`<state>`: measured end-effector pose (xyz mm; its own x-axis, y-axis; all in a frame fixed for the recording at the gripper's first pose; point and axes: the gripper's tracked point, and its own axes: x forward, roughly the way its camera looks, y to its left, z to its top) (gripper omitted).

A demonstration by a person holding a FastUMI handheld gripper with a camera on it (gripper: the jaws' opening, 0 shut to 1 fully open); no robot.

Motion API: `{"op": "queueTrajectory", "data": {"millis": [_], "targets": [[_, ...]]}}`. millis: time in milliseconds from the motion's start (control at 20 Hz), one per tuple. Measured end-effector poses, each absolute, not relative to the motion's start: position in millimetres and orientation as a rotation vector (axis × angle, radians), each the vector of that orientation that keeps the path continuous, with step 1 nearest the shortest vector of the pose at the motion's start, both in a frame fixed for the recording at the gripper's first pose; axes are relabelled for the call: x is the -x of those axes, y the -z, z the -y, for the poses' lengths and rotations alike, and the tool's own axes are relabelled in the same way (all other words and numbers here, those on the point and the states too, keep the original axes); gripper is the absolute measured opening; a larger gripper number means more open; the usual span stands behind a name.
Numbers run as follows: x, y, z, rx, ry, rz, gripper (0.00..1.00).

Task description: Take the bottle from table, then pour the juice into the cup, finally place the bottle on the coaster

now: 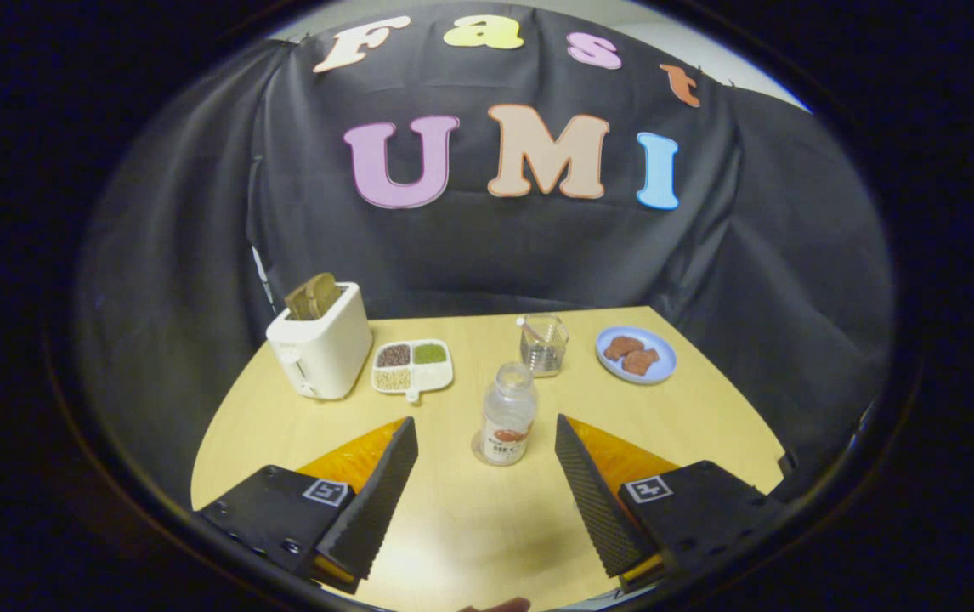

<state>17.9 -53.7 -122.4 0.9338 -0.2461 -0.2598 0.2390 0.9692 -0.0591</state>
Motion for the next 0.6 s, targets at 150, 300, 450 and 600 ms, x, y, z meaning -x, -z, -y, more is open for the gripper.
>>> {"op": "queueTrajectory", "data": {"millis": [150, 300, 450, 600], "targets": [[-13.1, 87.5, 49.5, 0.001, 0.198, -0.209, 1.0], [-8.3, 59.1, 46.0, -0.013, 0.148, -0.17, 1.0], [-6.0, 35.8, 45.2, -0.005, 0.115, -0.142, 1.0], [-3.7, 16.5, 46.3, 0.018, 0.091, -0.131, 1.0]]}}
